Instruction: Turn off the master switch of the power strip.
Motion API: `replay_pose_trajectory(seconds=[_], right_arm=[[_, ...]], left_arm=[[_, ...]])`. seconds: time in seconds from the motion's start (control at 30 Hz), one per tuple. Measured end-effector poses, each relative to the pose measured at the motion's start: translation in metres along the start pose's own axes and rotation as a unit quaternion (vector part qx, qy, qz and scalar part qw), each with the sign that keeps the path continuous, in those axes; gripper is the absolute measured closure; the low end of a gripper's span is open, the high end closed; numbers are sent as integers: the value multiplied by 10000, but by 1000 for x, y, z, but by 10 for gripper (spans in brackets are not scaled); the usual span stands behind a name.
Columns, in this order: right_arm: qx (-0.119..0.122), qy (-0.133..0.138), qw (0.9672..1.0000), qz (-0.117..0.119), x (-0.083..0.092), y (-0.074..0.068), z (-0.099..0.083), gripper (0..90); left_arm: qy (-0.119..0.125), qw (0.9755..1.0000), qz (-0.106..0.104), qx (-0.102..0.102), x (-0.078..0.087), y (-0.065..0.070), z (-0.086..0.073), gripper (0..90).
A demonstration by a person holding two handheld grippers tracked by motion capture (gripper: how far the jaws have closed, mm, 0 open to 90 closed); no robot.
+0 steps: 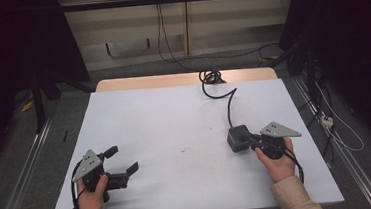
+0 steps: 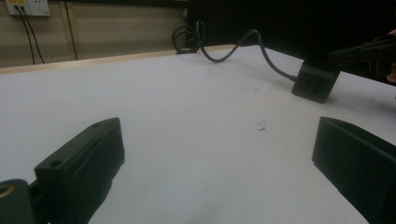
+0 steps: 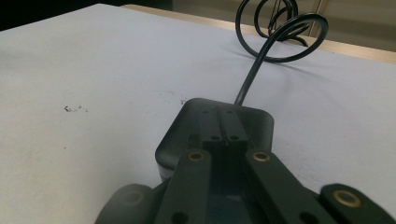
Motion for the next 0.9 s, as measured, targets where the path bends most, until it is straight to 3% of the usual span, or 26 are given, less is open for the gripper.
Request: replay_pose_trajectory(seconds=[0.67,0.9], right_arm=[[-88,2,10000,28,0,1,0,900],[89,-28,9999,-55,0,-1,0,900]], left_arm=[[-12,10000,1,-20,-1,2,0,21],[22,10000,9,-6,0,1,0,21]])
Point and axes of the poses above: each handheld gripper's, and its own axes: x roughly backward along the jaws, z roughly out of its top, y roughly to its right, the point moved 7 cm from there along -x, roughly forward along the jaws, and after that the axes turned 1 degree about -x, right-handed, at the moved point
